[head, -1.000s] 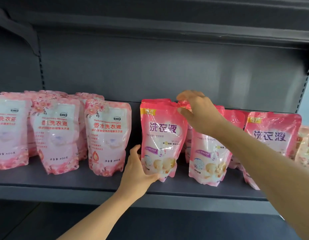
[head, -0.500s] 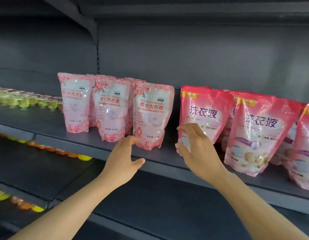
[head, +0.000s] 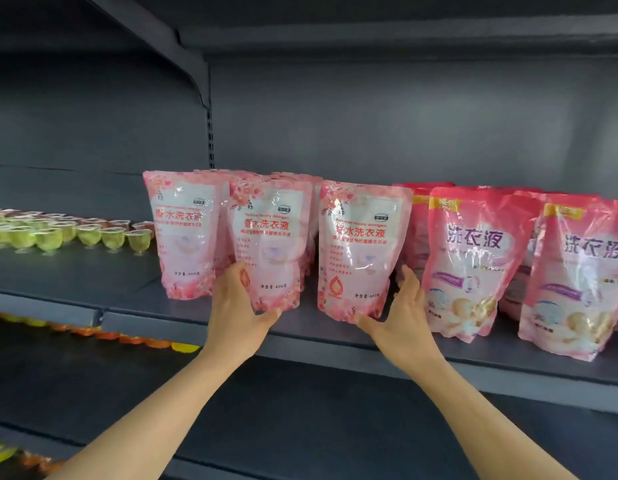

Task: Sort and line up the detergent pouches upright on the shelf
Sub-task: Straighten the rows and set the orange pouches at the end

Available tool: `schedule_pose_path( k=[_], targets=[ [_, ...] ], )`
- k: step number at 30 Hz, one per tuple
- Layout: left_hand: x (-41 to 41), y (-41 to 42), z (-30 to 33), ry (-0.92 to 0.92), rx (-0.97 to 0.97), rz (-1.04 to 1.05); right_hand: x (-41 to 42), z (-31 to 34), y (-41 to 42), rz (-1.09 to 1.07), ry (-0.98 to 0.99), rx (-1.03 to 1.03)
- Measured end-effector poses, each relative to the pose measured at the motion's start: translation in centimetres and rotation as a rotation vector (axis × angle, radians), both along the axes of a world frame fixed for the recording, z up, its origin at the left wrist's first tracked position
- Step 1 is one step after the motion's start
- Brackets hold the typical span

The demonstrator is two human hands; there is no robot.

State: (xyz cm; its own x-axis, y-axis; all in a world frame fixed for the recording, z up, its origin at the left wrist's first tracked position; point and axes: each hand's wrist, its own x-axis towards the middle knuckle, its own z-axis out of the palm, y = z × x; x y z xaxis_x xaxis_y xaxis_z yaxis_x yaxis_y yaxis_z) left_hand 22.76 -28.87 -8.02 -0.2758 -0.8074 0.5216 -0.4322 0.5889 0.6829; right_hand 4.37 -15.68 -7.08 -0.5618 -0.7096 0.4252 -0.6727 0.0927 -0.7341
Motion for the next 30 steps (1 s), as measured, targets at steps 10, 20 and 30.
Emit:
schedule_pose_path(
  k=[10, 20, 30],
  targets=[
    [-1.1, -7.5, -1.0, 0.159, 0.23, -0.236, 1.5, -0.9, -4.9, -0.24, -0.223, -0.114],
    [-1.1, -7.5, -1.6, 0.096, 0.142, -0.177, 1.4, -1.3, -6.0, -0.354, -0.137, -0.04],
    [-1.1, -7.7, -1.4, 0.044, 0.171, -0.138, 1.2, -1.5, -5.6, -0.297, -0.134, -0.026]
  ],
)
